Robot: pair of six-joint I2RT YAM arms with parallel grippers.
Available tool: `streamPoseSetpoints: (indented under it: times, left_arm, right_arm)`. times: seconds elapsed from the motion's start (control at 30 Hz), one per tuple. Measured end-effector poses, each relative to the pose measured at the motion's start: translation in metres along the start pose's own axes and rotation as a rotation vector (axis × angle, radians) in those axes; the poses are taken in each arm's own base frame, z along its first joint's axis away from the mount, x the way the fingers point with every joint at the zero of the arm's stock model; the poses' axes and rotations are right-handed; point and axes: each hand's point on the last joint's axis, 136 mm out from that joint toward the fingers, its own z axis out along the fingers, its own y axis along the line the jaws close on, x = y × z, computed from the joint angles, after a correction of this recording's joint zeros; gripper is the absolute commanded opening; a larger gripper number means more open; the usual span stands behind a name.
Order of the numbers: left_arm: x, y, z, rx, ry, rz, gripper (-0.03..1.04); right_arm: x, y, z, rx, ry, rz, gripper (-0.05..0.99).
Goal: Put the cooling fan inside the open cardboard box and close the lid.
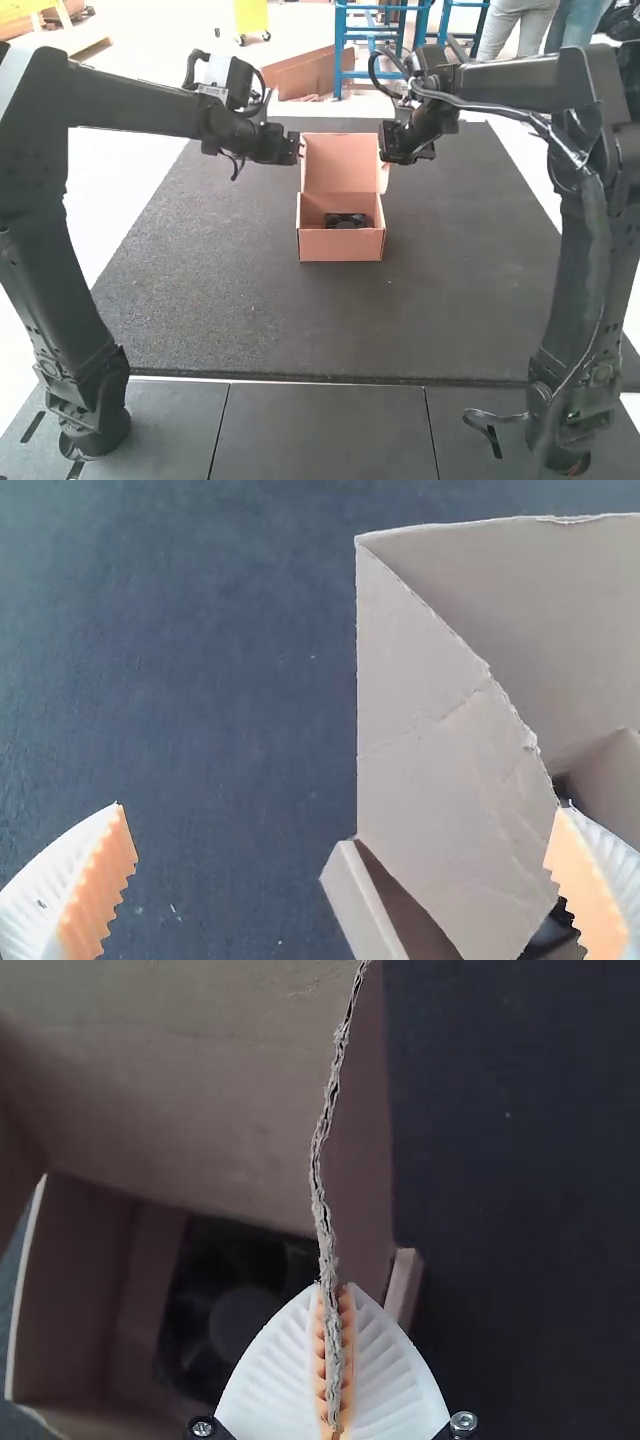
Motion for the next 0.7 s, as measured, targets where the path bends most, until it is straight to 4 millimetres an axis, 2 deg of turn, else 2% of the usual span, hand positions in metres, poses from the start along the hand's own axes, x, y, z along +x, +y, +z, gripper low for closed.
streamPoseSetpoints:
  times: [0.13, 0.4, 0.7]
  left_arm:
    - [0.014, 0.001, -0.005, -0.003, 0.019, -0.002, 0.97]
    - [0.041, -0.004, -0.012, 0.006, 0.043, 0.007, 0.97]
    - [0.045, -0.009, -0.015, 0.017, 0.021, 0.015, 0.97]
  right_arm:
    - [0.009, 0.002, -0.001, -0.008, -0.009, -0.006, -0.02]
    - [0.037, 0.026, 0.002, -0.047, 0.022, -0.033, -0.02]
    - [0.056, 0.025, 0.007, -0.05, 0.061, -0.027, -0.02]
